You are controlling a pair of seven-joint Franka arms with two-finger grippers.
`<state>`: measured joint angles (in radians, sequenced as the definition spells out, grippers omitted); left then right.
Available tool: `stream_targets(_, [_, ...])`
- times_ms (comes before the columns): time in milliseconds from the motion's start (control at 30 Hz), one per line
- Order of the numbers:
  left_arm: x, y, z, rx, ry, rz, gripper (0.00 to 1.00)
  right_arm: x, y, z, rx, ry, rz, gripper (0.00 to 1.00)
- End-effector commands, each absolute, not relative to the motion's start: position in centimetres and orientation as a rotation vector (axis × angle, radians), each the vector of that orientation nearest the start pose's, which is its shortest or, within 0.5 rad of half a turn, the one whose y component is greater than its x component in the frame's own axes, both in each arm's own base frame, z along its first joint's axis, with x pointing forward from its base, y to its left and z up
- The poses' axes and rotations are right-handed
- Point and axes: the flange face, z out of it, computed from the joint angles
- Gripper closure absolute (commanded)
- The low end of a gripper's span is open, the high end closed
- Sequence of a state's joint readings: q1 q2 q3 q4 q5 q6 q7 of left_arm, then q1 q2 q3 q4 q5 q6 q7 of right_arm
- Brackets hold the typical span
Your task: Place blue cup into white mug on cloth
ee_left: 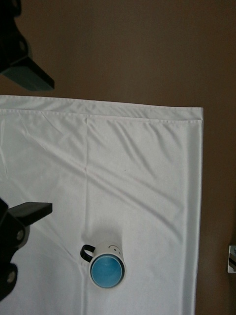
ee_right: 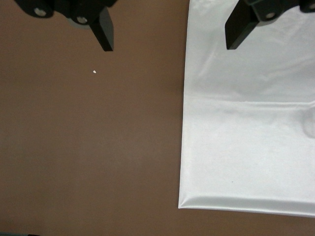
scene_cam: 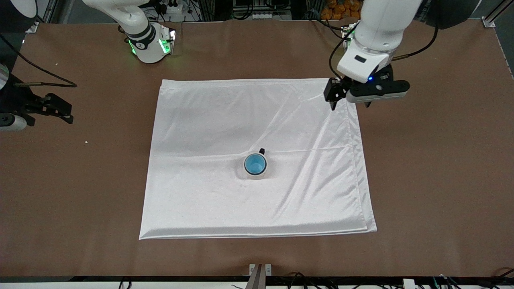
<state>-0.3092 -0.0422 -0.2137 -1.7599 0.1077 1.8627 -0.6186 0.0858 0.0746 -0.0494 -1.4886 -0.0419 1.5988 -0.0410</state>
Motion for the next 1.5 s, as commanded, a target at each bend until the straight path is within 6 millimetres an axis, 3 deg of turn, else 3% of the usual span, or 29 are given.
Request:
stream_targets(0, [48.0, -22.7, 59.3, -3.161, -0.065, -0.281, 0.0, 57.2, 1.9, 62.9, -3.184, -0.101, -0.069, 0.0])
stream_targets(267, [48.1, -17.6, 61.2, -3.138, 0.023, -0.333, 0.0, 57.3, 2.0, 62.9, -3.184, -0.096, -0.079, 0.0])
stream_targets(733, [49.7, -11.6, 63.3, -3.108, 0.013, -0.367, 0.0, 57.3, 2.2, 62.9, -3.184, -0.101, -0.077, 0.0])
stream_targets(933, [50.3, -8.7, 65.2, -3.095, 0.055, -0.351, 0.0, 57.3, 2.2, 62.8, -3.186, -0.101, -0.074, 0.0])
stream_targets(1200, [50.6, -7.9, 66.0, -3.095, 0.169, -0.291, 0.0, 57.3, 2.1, 62.8, -3.19, -0.104, -0.077, 0.0])
stream_targets(1467, [50.9, -8.4, 69.9, -3.132, 0.183, -0.301, 0.0, 57.7, 2.1, 62.4, -3.192, -0.103, -0.08, 0.0])
